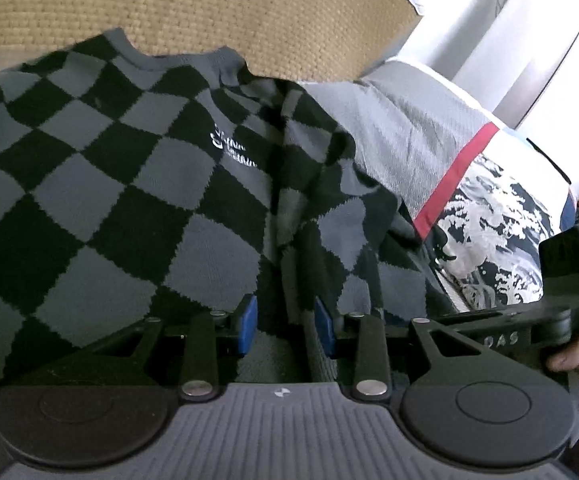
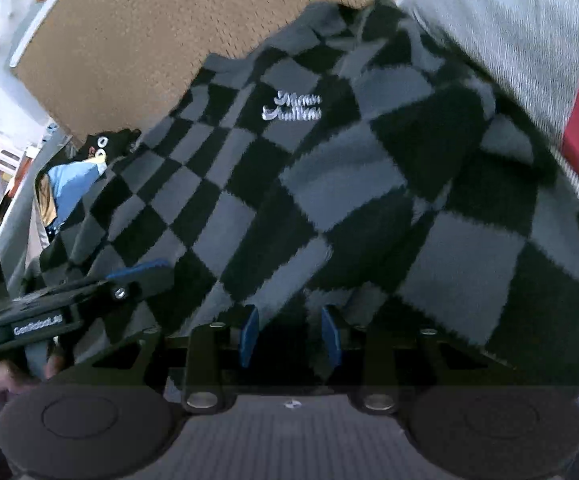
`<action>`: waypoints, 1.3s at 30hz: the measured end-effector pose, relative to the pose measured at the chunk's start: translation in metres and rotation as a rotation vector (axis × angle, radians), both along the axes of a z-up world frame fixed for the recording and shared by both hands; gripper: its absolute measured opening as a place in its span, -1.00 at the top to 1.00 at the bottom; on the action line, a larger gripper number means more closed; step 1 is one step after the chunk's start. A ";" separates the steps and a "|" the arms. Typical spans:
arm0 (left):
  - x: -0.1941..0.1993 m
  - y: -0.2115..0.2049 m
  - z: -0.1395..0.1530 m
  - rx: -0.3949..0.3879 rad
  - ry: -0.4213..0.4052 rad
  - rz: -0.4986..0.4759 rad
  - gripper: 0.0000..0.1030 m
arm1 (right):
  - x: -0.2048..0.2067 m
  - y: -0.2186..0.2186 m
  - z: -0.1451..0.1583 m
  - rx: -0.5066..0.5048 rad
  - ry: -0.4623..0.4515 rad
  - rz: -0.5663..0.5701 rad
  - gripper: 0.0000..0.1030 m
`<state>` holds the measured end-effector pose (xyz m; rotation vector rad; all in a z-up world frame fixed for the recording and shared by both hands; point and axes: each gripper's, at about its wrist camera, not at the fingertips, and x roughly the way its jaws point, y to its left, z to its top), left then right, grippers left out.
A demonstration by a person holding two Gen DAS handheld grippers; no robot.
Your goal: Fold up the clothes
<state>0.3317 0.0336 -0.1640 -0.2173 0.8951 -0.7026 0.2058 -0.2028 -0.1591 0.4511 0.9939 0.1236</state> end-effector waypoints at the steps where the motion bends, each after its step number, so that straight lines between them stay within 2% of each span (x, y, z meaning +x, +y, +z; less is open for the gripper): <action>1: 0.001 -0.001 -0.001 0.007 0.004 0.000 0.31 | -0.005 0.001 -0.002 0.024 0.008 -0.020 0.25; 3: 0.004 -0.001 -0.004 -0.007 0.022 -0.003 0.31 | -0.008 0.002 -0.003 0.015 0.003 -0.022 0.26; 4: 0.005 -0.001 -0.005 -0.023 0.034 -0.005 0.31 | -0.011 0.003 -0.003 0.016 -0.004 -0.024 0.34; 5: 0.007 -0.001 -0.006 -0.040 0.046 -0.008 0.31 | -0.013 0.000 -0.003 0.026 -0.005 -0.031 0.53; 8: 0.014 -0.003 -0.010 -0.071 0.081 -0.017 0.22 | -0.020 -0.013 -0.004 0.059 -0.006 -0.057 0.77; 13: 0.022 -0.018 -0.016 -0.056 0.104 -0.042 0.22 | -0.042 -0.025 0.001 0.087 -0.030 -0.126 0.81; 19: 0.028 -0.040 -0.026 -0.032 0.133 -0.075 0.19 | -0.058 -0.032 0.011 0.022 -0.040 -0.141 0.85; 23: 0.029 -0.052 -0.030 -0.030 0.148 -0.106 0.19 | -0.071 -0.042 0.013 0.010 -0.021 -0.151 0.85; 26: 0.026 -0.060 -0.033 -0.011 0.130 -0.129 0.24 | -0.075 -0.045 0.009 -0.060 -0.003 -0.150 0.85; 27: 0.026 -0.059 -0.033 -0.025 0.129 -0.125 0.45 | -0.077 -0.048 0.007 -0.062 0.007 -0.148 0.85; 28: 0.025 -0.057 -0.033 -0.039 0.128 -0.121 0.78 | -0.080 -0.052 0.006 -0.039 0.011 -0.157 0.84; 29: 0.025 -0.056 -0.032 -0.055 0.129 -0.115 0.81 | -0.083 -0.056 0.006 0.002 0.004 -0.162 0.75; 31: 0.025 -0.049 -0.032 -0.095 0.143 -0.094 0.80 | -0.090 -0.061 0.011 0.057 -0.019 -0.175 0.69; 35: 0.026 -0.036 -0.037 -0.151 0.190 -0.044 0.78 | -0.089 -0.056 0.021 0.081 -0.065 -0.138 0.52; 37: 0.025 -0.032 -0.041 -0.135 0.204 -0.031 0.69 | -0.086 -0.051 0.026 0.091 -0.096 -0.102 0.41; 39: 0.023 -0.034 -0.043 -0.103 0.205 -0.056 0.64 | -0.078 -0.039 0.027 0.083 -0.092 -0.087 0.39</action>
